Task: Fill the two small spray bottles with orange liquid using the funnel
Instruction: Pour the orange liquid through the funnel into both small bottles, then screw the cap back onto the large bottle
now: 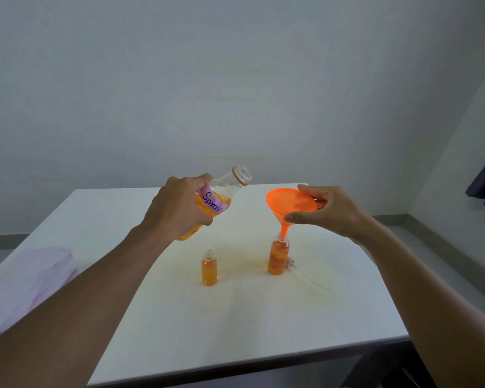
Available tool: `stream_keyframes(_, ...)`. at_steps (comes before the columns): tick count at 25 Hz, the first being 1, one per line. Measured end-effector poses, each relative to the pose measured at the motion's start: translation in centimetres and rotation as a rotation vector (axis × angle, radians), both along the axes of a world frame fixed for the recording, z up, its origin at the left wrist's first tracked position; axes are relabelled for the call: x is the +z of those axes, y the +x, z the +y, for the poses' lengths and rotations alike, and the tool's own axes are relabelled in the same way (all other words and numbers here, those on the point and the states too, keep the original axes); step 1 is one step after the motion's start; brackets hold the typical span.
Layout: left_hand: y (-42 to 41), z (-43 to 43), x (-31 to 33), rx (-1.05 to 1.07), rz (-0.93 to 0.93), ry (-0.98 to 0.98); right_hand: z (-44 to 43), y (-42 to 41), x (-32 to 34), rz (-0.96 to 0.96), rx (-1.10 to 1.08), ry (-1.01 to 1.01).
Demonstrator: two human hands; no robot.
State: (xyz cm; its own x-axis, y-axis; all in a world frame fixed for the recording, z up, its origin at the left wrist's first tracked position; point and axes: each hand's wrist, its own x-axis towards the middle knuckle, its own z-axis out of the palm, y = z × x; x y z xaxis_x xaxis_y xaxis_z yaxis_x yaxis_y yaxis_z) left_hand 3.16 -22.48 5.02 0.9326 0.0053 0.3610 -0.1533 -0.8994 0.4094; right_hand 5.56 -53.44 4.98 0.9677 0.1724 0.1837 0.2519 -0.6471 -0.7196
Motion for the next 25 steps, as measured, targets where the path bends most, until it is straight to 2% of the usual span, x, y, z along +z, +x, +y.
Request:
stream_keyframes(8,-1.2,4.5,-1.0,0.113,-0.024,-0.308,3.0,1.0,2.5,-0.069,0.008,0.204)
stream_keyframes(15,-2.4,13.2,-1.9,0.316,-0.085,-0.419,16.3,3.5,-0.2,0.127,0.217,0.272)
stream_keyframes(18,-1.8,16.6,-3.3,0.381,-0.101,-0.448,22.1,5.5,-1.9,0.208,0.231,0.212)
stream_keyframes(25,0.7,20.6,-7.3,0.417,-0.055,-0.534,30.9,9.5,-5.1,0.370,0.135,-0.144)
